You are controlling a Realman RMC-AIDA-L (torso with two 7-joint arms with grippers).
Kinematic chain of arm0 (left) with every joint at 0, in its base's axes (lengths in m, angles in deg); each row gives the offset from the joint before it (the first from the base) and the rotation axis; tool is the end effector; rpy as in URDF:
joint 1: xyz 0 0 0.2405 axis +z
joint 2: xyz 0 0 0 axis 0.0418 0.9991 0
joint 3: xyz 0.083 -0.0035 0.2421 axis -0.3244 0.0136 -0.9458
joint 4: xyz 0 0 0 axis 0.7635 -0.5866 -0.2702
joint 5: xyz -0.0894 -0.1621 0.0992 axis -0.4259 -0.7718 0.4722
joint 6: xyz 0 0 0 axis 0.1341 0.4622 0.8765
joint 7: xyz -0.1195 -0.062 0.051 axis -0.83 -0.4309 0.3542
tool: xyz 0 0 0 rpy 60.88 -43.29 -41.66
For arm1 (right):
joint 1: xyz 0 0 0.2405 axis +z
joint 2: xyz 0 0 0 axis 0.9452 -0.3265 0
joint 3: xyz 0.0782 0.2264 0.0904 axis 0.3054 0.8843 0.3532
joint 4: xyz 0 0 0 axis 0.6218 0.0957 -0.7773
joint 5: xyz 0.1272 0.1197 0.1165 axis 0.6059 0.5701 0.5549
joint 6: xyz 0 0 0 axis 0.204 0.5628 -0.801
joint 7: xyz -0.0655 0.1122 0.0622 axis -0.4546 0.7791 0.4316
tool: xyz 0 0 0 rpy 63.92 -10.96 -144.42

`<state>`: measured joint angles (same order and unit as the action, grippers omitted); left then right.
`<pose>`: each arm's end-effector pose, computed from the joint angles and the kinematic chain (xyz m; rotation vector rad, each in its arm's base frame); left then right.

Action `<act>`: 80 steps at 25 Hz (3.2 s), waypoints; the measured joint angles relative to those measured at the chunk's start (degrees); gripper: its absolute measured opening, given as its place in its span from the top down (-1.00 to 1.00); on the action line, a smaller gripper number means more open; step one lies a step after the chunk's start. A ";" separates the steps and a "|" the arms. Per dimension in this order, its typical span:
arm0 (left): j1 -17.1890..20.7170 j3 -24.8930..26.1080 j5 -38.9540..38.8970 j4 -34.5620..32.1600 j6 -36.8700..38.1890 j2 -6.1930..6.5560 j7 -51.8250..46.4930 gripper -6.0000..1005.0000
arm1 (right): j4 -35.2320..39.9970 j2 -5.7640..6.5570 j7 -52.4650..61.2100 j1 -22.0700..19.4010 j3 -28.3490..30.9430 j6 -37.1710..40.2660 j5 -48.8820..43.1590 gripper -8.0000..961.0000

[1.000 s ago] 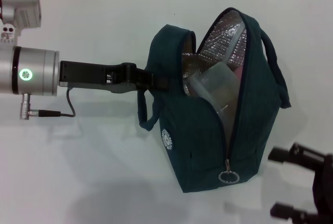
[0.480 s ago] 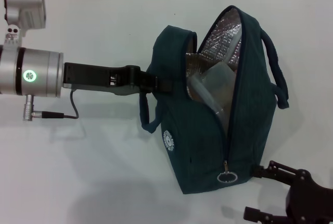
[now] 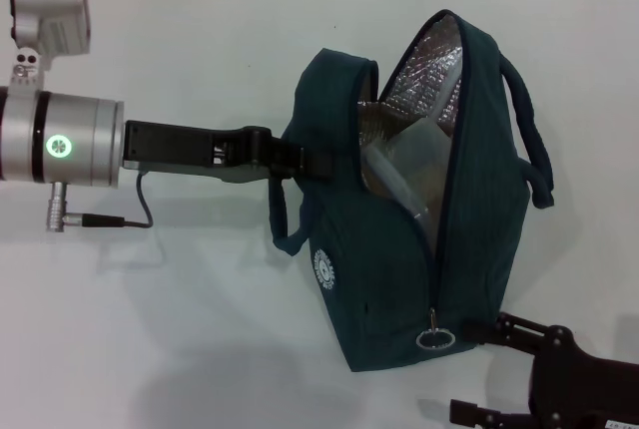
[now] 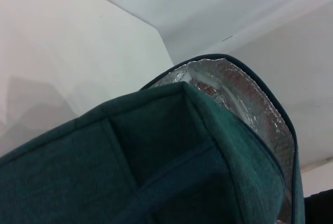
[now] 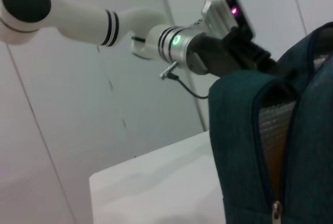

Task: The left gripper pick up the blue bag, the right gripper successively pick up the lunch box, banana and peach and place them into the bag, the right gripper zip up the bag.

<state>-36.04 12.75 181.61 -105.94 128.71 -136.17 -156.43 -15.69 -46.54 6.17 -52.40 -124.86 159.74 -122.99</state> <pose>-0.2130 0.3392 -0.0065 2.4129 1.5862 0.6615 0.3048 0.2069 -0.0595 -2.7990 0.4883 0.9619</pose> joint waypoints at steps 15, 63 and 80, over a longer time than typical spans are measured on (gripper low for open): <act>0.01 0.00 -0.15 0.00 -0.08 -0.20 0.12 0.92 | 0.02 -0.34 0.26 3.43 -4.71 -1.37 0.49 -0.76; 0.83 0.01 -0.27 0.00 0.20 -0.13 1.44 0.92 | -0.09 0.12 1.20 1.29 -6.10 -0.26 10.08 0.97; 1.27 0.41 -0.51 0.00 0.18 -0.09 1.56 0.92 | -1.00 0.52 5.23 -0.01 -6.47 -1.04 11.39 0.97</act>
<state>-34.76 13.16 181.10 -105.94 128.90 -136.26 -154.87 -16.69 -46.02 11.40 -52.41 -131.32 158.70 -111.60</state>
